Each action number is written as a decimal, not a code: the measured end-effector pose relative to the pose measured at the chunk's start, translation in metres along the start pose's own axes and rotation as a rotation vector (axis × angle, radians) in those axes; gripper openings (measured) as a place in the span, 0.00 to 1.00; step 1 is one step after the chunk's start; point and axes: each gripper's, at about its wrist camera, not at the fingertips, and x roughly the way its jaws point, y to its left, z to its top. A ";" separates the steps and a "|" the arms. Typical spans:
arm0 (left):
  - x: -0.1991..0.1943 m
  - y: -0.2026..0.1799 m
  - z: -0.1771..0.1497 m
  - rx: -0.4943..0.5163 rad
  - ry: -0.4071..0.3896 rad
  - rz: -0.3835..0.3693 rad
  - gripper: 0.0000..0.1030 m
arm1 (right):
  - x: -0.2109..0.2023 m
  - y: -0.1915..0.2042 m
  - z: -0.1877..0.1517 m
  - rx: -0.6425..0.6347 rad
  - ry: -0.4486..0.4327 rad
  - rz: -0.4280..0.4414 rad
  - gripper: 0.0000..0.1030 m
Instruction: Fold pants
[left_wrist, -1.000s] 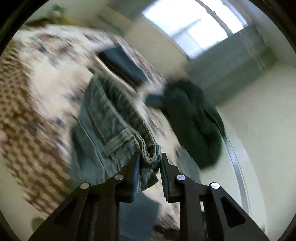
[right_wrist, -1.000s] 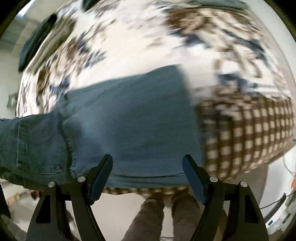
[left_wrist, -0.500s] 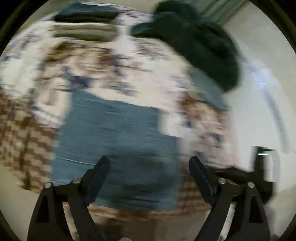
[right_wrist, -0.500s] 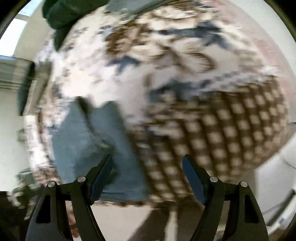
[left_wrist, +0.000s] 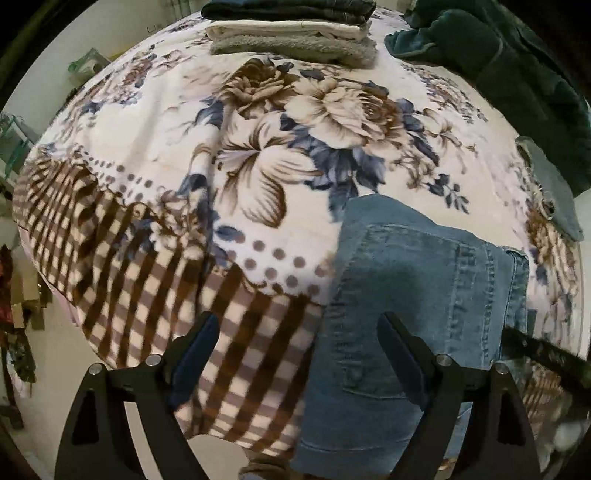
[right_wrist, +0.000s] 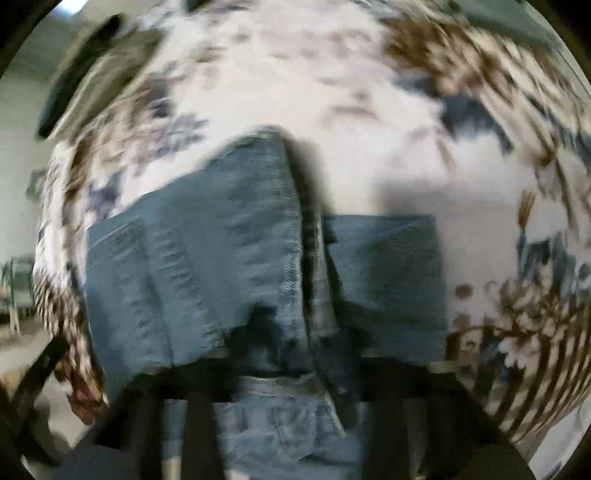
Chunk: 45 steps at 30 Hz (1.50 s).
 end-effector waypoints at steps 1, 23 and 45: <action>-0.001 -0.001 0.001 -0.005 0.002 -0.008 0.85 | -0.014 -0.002 -0.005 0.015 -0.008 0.022 0.20; 0.027 -0.066 0.061 0.060 0.015 -0.101 0.85 | -0.029 -0.099 0.013 0.184 -0.005 0.005 0.08; 0.110 -0.085 0.082 0.063 0.166 -0.092 0.85 | -0.035 -0.150 -0.052 0.349 0.208 0.233 0.66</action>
